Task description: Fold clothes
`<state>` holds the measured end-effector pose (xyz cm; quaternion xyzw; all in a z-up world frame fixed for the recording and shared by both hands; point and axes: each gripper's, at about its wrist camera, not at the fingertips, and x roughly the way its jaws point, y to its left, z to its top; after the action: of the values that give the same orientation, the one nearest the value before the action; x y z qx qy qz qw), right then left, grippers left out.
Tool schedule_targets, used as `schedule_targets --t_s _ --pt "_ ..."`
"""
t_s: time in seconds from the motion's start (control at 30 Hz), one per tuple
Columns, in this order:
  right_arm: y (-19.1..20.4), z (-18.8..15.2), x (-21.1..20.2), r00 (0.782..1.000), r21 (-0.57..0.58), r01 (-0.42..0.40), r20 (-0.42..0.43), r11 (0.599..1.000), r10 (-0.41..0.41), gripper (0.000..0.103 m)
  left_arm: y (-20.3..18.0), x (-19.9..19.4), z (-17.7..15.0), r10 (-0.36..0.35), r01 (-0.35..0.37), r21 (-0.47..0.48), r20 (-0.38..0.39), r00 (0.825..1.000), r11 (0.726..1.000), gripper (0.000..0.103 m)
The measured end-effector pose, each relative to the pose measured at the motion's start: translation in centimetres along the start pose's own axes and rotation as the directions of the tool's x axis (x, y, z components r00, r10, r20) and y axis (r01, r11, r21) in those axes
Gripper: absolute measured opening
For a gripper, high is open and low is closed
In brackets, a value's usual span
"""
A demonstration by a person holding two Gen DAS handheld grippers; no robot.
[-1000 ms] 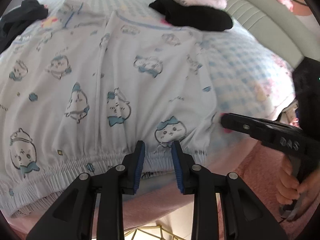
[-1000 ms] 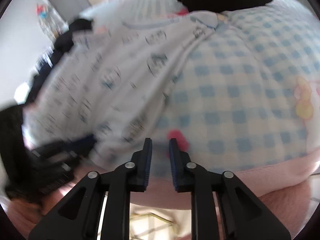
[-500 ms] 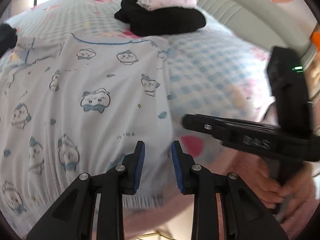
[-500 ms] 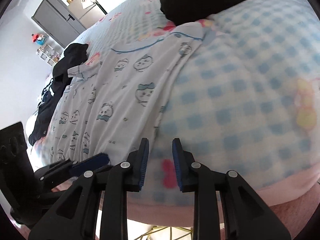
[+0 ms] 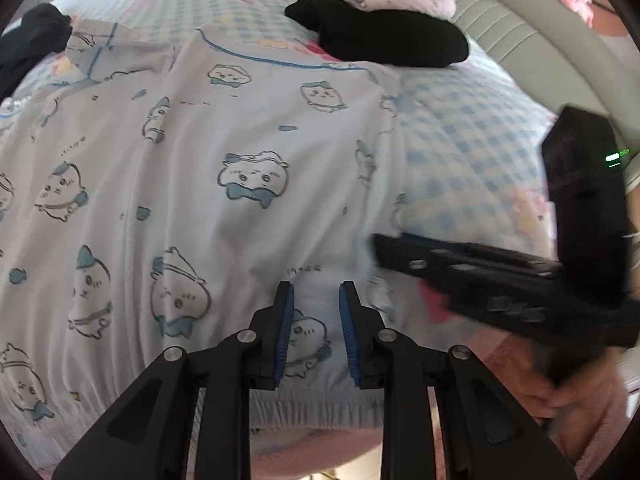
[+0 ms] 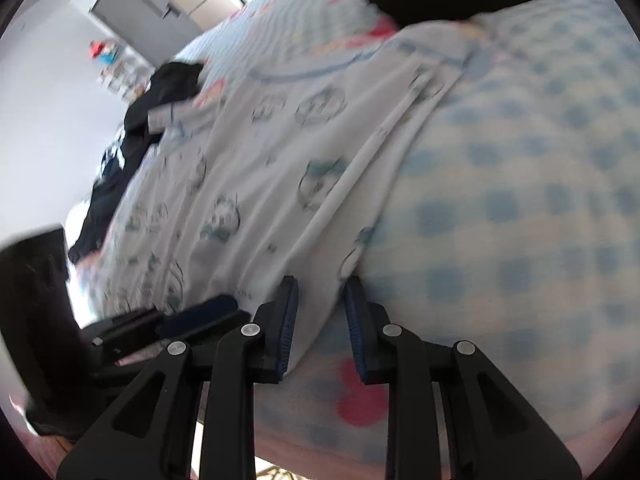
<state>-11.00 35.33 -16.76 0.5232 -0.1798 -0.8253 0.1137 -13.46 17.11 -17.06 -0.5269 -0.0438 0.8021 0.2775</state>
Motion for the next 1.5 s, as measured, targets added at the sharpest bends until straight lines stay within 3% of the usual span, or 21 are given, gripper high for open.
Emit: schedule_targets --t_s 0.13,0.23,0.33,0.43,0.73,0.87,0.97,1.03,1.13,1.27,1.4,1.5 --pt "0.0 0.7 0.2 1.0 0.008 -0.013 0.025 1.0 0.013 0.024 0.3 -0.7 -0.3 -0.041 0.041 -0.017 0.038 0.998 0.999 0.026" --pt "-0.2 1.1 0.9 1.0 0.018 -0.018 0.006 1.0 0.018 0.024 -0.1 -0.4 -0.3 -0.014 0.014 -0.004 0.025 1.0 1.0 0.026" --pt "1.6 0.5 1.7 0.994 -0.111 0.106 -0.016 0.988 -0.108 0.022 -0.5 0.7 -0.3 0.039 -0.038 0.021 -0.023 0.999 0.999 0.026" --pt "2.7 -0.4 2.3 0.969 -0.203 0.238 -0.012 0.95 -0.245 0.021 -0.9 1.8 -0.3 0.089 -0.087 0.033 -0.07 0.994 0.996 0.026" --pt "1.4 -1.8 0.5 0.937 -0.197 0.345 0.008 0.918 -0.35 0.017 -0.8 1.6 -1.1 0.075 -0.071 0.041 -0.081 0.994 0.997 0.027" --pt "0.9 -2.0 -0.7 0.951 -0.158 0.307 0.008 0.938 -0.31 0.018 -0.8 1.5 -1.3 0.072 -0.068 0.046 -0.09 0.993 0.997 0.028" --pt "-0.3 -1.6 -3.2 0.988 -0.068 0.15 0.056 0.986 -0.146 0.019 -0.7 1.3 -1.6 0.056 -0.052 0.046 -0.084 0.995 0.998 0.029" --pt "-0.6 -1.2 -4.1 0.995 -0.046 0.046 0.086 0.998 -0.042 0.021 -0.4 1.2 -1.8 0.037 -0.034 0.032 -0.078 0.996 0.999 0.03" --pt "0.8 -0.8 -3.1 0.998 -0.071 -0.029 0.053 0.997 0.033 0.022 -0.3 1.2 -1.9 0.023 -0.021 0.021 -0.074 0.997 1.0 0.03" --pt "2.9 -0.4 -0.2 1.0 -0.165 0.022 -0.012 0.986 -0.024 0.022 -0.4 0.9 -2.3 0.041 -0.038 0.045 -0.072 0.997 0.998 0.03" --pt "3.3 -1.6 1.8 0.984 -0.251 0.147 -0.058 0.957 -0.167 0.02 -0.9 1.6 -1.9 0.045 -0.04 0.057 -0.082 0.996 0.998 0.03" --pt "2.2 -2.3 0.9 0.981 -0.236 0.157 -0.074 0.959 -0.179 0.018 -0.9 1.0 -1.8 0.048 -0.043 0.065 -0.075 0.996 0.997 0.031"
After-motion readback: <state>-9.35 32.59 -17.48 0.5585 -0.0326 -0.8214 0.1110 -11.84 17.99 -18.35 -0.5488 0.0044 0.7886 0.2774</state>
